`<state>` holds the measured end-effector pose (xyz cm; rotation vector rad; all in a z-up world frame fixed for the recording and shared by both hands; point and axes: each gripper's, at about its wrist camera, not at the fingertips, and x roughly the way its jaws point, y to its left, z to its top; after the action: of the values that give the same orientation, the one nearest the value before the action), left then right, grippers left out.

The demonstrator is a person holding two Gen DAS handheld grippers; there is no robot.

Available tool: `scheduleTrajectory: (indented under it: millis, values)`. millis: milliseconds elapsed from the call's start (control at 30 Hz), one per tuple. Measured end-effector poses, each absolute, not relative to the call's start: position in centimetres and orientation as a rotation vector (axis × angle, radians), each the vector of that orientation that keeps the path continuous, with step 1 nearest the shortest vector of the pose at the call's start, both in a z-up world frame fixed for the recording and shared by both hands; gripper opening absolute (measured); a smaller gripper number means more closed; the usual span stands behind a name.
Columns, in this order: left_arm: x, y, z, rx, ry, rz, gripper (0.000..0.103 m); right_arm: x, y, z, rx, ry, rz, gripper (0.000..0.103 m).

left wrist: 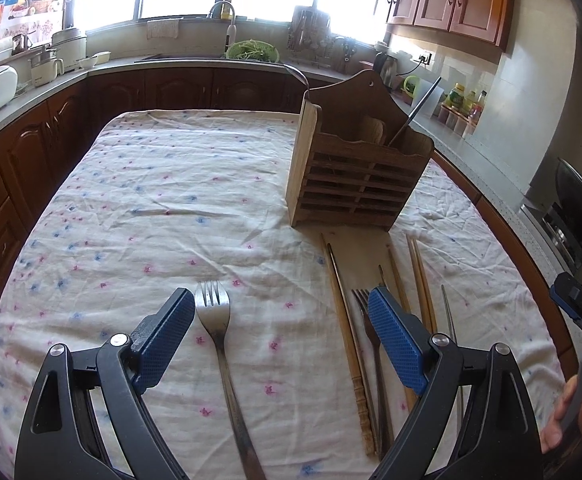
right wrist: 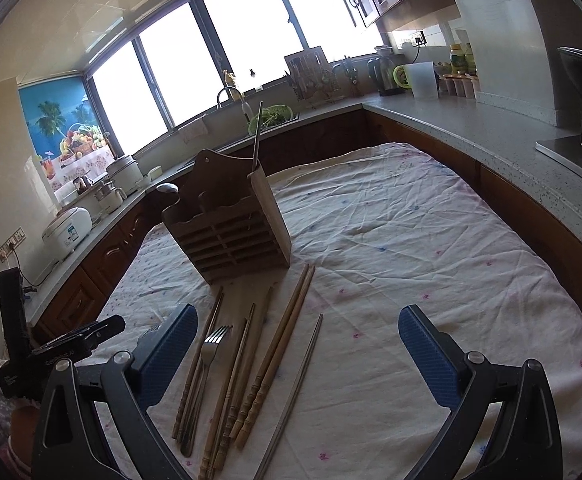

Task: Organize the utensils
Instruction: 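Lower the left tool onto a wooden chopstick and close on it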

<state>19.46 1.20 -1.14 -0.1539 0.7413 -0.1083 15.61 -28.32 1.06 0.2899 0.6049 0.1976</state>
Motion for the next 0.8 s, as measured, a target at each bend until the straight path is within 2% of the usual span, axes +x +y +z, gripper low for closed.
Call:
scheduleTrajectory:
  millis: [200,300,467,533,667,800]
  values:
    - [21.2,0.8,-1.9,-0.135,0.779,-0.110,0.090,16.9,-28.0,0.6,0.286,0.628,0.197,0.101]
    - [22.2,0.5,-2.3,-0.128,0.797,-0.117,0.090,17.7,-27.8,0.4,0.280,0.637,0.192,0.095]
    - [24.4,-0.4,-3.0,-0.111,0.841,-0.140,0.072,19.8,-27.4,-0.3,0.278,0.678,0.192,0.071]
    - [25.3,-0.8,-3.3,-0.106,0.856,-0.149,0.068,20.8,-27.1,-0.7,0.280,0.703,0.198,0.067]
    - [26.9,-1.7,-3.9,-0.085,0.887,-0.170,0.058,23.0,-26.5,-2.1,0.273,0.763,0.199,0.051]
    - [28.4,-2.8,-4.7,-0.049,0.920,-0.180,0.050,25.2,-25.8,-3.6,0.276,0.828,0.197,0.041]
